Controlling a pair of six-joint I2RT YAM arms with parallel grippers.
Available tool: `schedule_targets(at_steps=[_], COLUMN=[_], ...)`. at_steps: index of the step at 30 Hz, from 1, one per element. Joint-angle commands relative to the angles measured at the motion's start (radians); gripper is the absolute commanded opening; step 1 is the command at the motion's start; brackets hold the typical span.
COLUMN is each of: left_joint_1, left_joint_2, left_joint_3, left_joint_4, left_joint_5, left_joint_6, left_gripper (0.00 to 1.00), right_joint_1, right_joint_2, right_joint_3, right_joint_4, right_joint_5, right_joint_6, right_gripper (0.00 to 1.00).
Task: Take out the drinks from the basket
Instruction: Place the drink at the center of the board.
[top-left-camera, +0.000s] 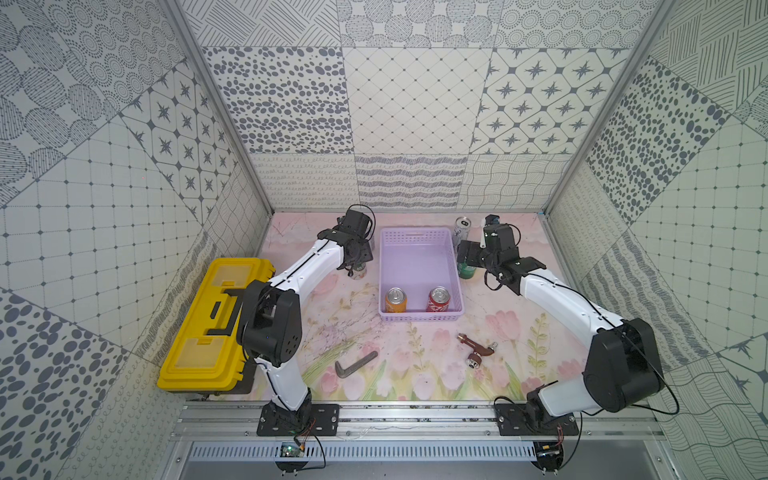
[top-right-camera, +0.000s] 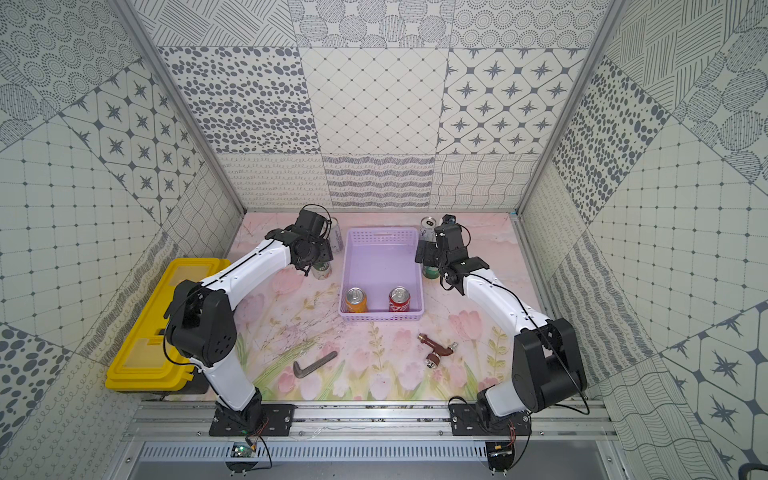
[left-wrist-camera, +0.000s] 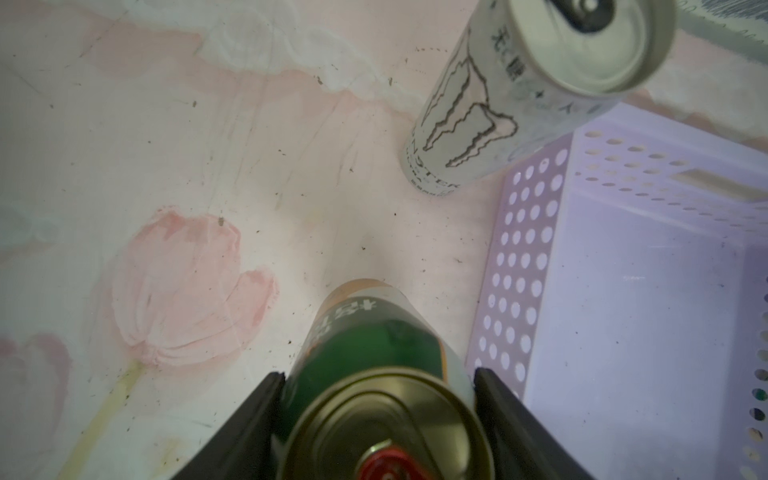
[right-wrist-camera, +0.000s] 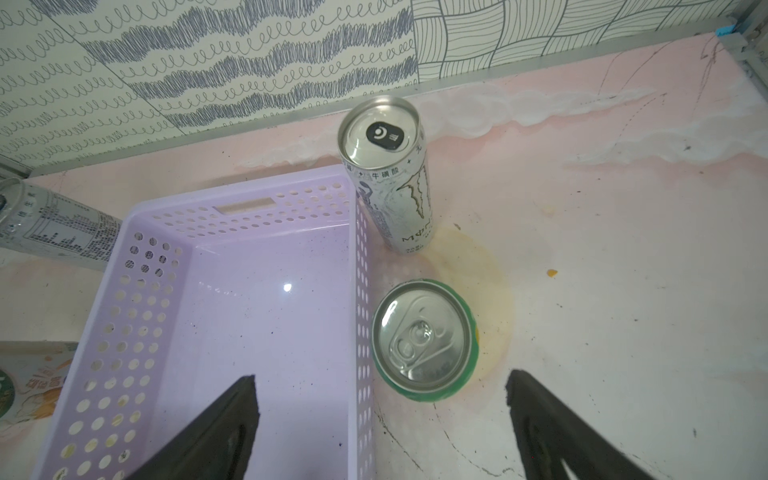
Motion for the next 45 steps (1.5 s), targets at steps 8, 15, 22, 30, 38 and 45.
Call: schedule_targets(at_steps=[8, 15, 22, 30, 38, 45], left_joint_1=[0.013, 0.013, 0.013, 0.013, 0.012, -0.003], left_joint_2=[0.138, 0.155, 0.17, 0.162, 0.124, 0.062], left_joint_3=[0.124, 0.127, 0.129, 0.129, 0.124, 0.11], left_joint_4=[0.127, 0.121, 0.114, 0.112, 0.112, 0.115], left_joint_5=[0.02, 0.023, 0.023, 0.023, 0.031, 0.046], left_joint_6=[-0.033, -0.035, -0.036, -0.036, -0.041, -0.047], left_gripper=[0.67, 0.74, 0.76, 0.83, 0.87, 0.89], right_joint_1=[-0.004, -0.004, -0.004, -0.004, -0.004, -0.004], right_joint_2=[-0.029, -0.031, -0.028, -0.025, -0.026, -0.027], right_joint_3=[-0.011, -0.009, -0.002, 0.001, 0.003, 0.005], right_joint_4=[0.033, 0.031, 0.029, 0.027, 0.027, 0.027], right_joint_5=[-0.009, -0.012, -0.013, -0.015, -0.017, -0.026], right_joint_6=[0.006, 0.005, 0.005, 0.004, 0.006, 0.006], right_gripper=[0.97, 0.97, 0.97, 0.97, 0.97, 0.97])
